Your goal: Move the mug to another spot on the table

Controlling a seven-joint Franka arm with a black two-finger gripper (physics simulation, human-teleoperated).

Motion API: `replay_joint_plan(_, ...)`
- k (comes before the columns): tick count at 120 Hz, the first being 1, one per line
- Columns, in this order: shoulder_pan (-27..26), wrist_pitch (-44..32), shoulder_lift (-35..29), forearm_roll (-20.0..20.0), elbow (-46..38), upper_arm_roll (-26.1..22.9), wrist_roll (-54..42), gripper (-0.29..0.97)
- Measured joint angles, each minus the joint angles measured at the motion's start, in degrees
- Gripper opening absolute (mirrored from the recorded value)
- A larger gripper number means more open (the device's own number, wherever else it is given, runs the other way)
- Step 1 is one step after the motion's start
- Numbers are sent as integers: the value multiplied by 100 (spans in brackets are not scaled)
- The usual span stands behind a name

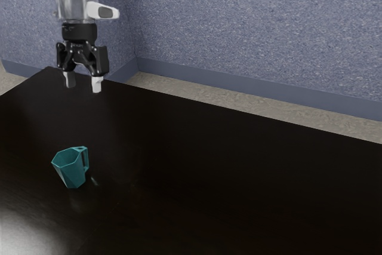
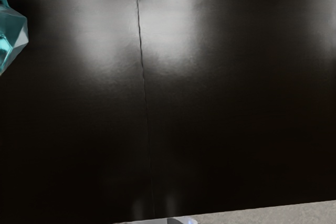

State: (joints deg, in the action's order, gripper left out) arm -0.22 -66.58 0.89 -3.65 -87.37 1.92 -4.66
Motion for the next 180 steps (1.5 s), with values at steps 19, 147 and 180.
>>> replay_joint_plan(19,203,-1511,-158,3,-556,30,-203,66)
replay_joint_plan(147,1654,-6438,727,435,-3584,11,-2034,66)
replay_joint_plan(180,1696,-6486,965,414,-3574,13,-2165,66)
